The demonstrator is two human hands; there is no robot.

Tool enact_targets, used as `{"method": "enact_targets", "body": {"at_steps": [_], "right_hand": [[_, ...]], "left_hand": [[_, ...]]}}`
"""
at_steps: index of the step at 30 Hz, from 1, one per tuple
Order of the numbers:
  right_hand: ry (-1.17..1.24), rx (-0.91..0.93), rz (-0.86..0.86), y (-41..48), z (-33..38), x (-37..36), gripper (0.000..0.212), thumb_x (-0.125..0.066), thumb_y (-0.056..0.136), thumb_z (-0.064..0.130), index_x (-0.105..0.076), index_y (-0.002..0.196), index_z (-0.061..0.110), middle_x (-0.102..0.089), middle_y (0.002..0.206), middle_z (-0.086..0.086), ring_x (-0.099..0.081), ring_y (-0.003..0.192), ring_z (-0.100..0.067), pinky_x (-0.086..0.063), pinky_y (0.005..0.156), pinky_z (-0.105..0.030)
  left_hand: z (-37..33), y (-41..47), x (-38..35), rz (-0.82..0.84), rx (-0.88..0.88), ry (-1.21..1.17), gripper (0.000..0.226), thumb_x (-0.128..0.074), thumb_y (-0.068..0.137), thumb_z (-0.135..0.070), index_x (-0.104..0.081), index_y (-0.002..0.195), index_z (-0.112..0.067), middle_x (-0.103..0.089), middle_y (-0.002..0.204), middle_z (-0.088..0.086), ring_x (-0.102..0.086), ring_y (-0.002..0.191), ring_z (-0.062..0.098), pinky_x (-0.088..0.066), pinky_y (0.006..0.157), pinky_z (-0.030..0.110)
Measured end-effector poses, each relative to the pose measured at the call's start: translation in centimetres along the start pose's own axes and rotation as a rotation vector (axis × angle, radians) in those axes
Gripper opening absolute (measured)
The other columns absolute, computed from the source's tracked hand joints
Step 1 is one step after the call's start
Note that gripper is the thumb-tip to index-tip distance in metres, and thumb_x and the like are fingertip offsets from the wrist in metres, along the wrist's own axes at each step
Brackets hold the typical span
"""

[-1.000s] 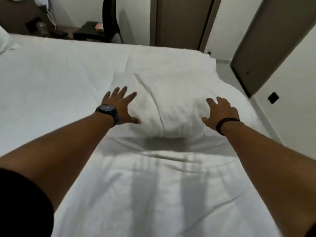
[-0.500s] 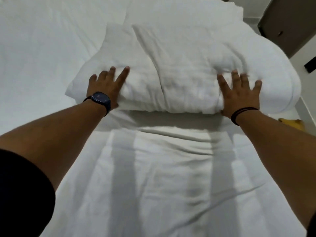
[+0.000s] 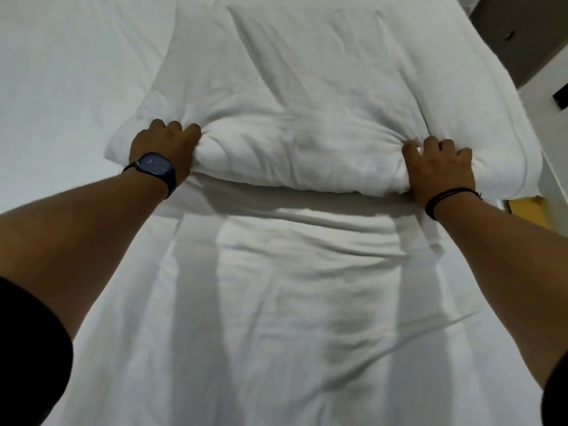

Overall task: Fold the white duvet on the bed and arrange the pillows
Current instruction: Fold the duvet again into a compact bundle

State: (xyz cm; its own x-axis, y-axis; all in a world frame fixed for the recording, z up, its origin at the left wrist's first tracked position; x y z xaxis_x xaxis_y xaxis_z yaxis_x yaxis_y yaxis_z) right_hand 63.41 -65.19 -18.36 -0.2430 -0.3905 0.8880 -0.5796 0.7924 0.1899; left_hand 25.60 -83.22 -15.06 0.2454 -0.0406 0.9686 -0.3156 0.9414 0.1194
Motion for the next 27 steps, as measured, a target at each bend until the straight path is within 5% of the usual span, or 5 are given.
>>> {"method": "enact_targets", "body": {"at_steps": [6, 20, 27], "right_hand": [[0.119, 0.055, -0.077, -3.0, 0.0, 1.0, 0.039, -0.070, 0.055, -0.011, -0.059, 0.091, -0.003, -0.053, 0.069, -0.027, -0.055, 0.057, -0.039, -0.042, 0.053, -0.040], [0.265, 0.053, -0.021, -16.0, 4.0, 8.1, 0.053, -0.077, 0.035, -0.007, -0.066, 0.086, 0.000, -0.057, 0.066, -0.020, -0.056, 0.050, -0.037, -0.042, 0.043, -0.033], [0.298, 0.093, 0.031, -25.0, 4.7, 12.3, 0.055, -0.081, 0.031, 0.001, -0.066, 0.083, 0.007, -0.057, 0.064, -0.012, -0.055, 0.046, -0.035, -0.029, 0.041, -0.027]], "left_hand": [[0.5, -3.7, 0.8, -0.037, -0.055, -0.033, 0.026, -0.063, 0.074, -0.002, -0.056, 0.098, -0.005, -0.058, 0.082, 0.022, -0.054, 0.079, 0.044, -0.035, 0.054, 0.038], [4.6, -16.3, 4.1, -0.036, -0.087, -0.057, 0.029, -0.070, 0.065, -0.004, -0.059, 0.091, -0.007, -0.057, 0.074, 0.018, -0.055, 0.068, 0.042, -0.036, 0.049, 0.036], [4.4, -26.0, 8.1, 0.039, -0.009, -0.029, 0.029, -0.063, 0.075, -0.016, -0.059, 0.104, -0.016, -0.061, 0.090, 0.011, -0.056, 0.085, 0.038, -0.038, 0.057, 0.035]]}}
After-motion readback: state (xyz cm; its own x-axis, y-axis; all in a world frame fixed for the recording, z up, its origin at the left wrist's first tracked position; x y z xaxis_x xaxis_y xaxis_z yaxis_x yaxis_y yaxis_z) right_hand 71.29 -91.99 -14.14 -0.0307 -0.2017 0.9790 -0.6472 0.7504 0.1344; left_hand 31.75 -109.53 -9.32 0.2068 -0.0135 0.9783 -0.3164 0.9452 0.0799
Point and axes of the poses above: each hand's wrist, its own y-axis towards the middle knuckle, its own x-axis out of the back of the hand, z = x × y, the point moved 2 cm from there along y, towards the middle knuckle
